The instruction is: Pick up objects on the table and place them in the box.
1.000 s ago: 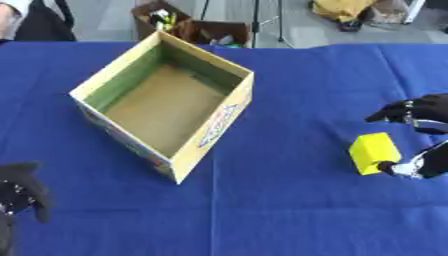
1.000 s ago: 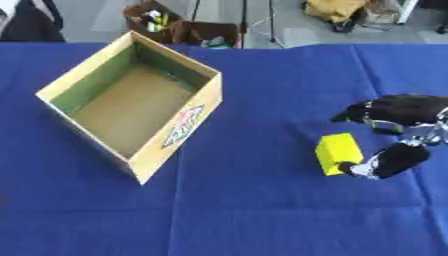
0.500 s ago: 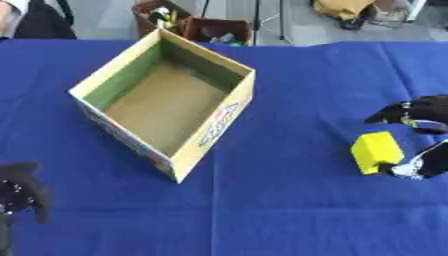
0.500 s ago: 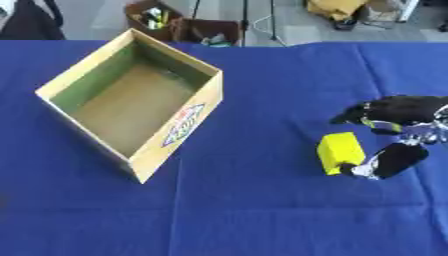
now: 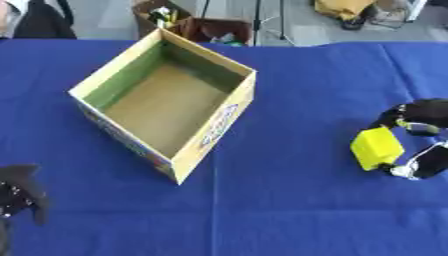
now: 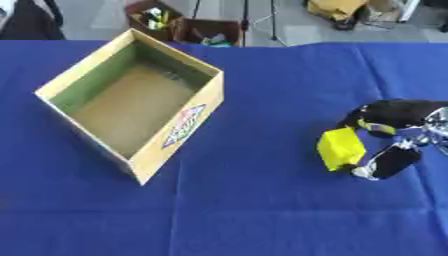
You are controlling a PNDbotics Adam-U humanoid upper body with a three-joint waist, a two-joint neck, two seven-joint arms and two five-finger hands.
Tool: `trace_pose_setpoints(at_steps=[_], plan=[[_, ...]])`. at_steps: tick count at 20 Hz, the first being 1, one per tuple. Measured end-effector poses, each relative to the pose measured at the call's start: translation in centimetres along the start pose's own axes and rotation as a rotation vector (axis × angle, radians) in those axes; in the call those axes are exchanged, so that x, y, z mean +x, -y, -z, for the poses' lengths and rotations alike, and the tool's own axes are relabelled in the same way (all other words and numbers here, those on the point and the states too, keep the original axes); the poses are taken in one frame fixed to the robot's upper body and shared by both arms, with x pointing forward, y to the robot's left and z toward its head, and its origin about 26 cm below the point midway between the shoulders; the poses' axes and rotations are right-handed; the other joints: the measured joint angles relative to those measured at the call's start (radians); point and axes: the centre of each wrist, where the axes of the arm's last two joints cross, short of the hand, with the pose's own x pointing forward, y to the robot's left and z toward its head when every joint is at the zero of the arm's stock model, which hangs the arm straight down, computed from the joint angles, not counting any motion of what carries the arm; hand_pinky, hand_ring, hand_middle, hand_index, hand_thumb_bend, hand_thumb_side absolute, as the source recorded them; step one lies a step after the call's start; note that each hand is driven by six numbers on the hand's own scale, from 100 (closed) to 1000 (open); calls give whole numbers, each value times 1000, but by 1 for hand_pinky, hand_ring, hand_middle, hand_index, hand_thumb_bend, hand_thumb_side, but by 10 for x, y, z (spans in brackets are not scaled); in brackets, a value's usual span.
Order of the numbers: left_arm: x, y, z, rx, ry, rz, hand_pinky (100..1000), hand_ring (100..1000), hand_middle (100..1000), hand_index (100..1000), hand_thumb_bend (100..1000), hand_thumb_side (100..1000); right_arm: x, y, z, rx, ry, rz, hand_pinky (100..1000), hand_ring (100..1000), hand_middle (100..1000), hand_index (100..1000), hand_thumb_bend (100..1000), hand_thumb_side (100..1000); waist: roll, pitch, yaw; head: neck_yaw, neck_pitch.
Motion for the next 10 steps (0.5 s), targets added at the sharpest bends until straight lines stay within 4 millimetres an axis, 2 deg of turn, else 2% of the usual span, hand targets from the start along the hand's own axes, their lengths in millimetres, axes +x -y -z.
trace_pose_setpoints(at_steps=[2,5,10], plan=[[0,0,0,0,0,0,223,380,394,655,100,990,0,0,0,-12,-1,-4,620,673,473,603,322,508,0,0,-1,0,0],[0,0,0,0,0,0,224,380,394,655,100,991,1,0,1,-49,3,0,586,607,375,490,306,489,0,0,-3,0,0],[0,0,0,-2,-1,0,224,381,395,655,100,993,3,-1,1,-113,9,8,557,562,335,444,274,507,0,1,-7,0,0]])
